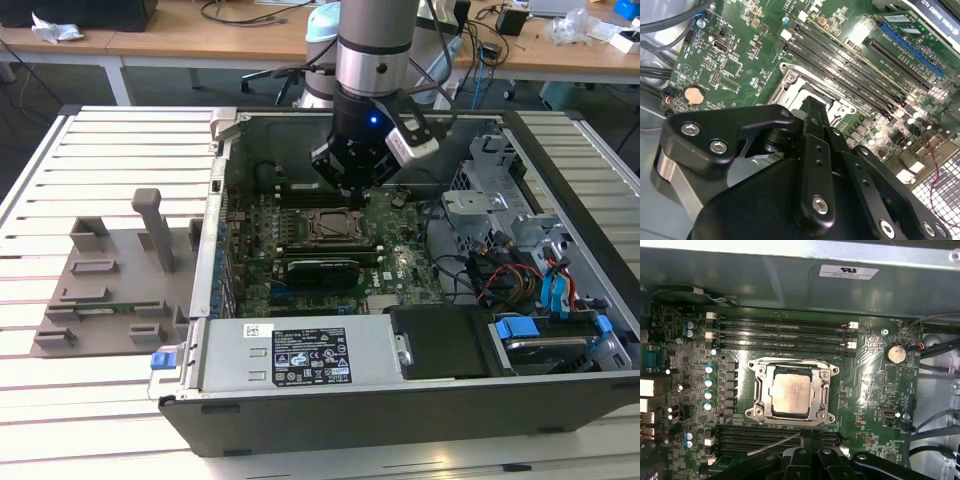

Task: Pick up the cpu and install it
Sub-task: 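Install the second cpu locking lever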

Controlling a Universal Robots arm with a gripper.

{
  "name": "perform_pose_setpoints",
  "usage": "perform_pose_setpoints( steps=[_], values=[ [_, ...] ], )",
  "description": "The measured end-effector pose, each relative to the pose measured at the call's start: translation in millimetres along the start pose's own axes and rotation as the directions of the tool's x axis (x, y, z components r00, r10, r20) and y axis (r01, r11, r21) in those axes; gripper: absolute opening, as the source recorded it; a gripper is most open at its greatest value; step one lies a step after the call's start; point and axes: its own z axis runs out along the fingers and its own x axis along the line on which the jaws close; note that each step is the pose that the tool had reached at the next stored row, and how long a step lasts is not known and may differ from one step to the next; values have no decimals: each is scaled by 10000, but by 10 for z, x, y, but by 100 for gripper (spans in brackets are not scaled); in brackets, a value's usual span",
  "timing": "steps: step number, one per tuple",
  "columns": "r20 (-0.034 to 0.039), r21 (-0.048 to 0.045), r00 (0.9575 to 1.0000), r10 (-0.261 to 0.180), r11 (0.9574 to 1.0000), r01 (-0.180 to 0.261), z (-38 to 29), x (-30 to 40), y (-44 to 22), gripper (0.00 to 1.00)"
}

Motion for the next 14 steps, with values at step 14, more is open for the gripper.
perform_pose_setpoints(
  steps=[14],
  values=[
    [35,-594,10000,9,9982,-7,46,11,-180,11]
  ],
)
